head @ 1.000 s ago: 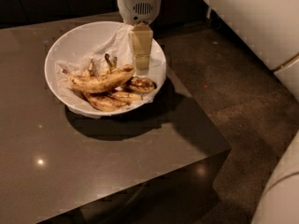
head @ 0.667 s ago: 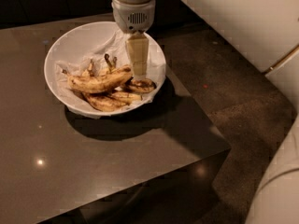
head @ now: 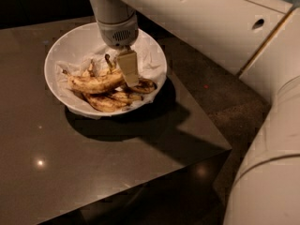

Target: Pick banana from white bowl

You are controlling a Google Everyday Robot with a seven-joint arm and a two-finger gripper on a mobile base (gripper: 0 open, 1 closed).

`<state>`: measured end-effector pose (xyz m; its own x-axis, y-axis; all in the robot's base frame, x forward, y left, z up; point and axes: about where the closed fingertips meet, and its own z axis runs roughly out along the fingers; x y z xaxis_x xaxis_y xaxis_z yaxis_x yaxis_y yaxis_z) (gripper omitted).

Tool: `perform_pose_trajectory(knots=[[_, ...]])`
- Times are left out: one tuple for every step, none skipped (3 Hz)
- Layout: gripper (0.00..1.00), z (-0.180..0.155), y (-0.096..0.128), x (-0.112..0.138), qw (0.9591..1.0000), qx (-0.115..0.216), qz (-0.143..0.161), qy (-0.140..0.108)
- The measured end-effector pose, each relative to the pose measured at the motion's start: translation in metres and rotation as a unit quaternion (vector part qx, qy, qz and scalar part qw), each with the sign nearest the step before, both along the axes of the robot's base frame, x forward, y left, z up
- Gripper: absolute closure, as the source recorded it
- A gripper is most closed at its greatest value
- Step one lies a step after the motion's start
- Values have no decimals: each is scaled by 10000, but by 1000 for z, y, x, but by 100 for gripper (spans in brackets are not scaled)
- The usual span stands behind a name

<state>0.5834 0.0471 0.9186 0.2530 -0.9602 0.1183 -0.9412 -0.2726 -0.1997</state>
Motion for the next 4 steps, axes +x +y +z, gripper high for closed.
perform_pose_trajectory(knots=[[28,-7,9,2,9992,-339,157,-107],[28,-10,19,3,9976,-569,323,-216],[29,-15,27,6,9970,-615,440,-178],[42,-21,33,7,9970,-575,507,-75]])
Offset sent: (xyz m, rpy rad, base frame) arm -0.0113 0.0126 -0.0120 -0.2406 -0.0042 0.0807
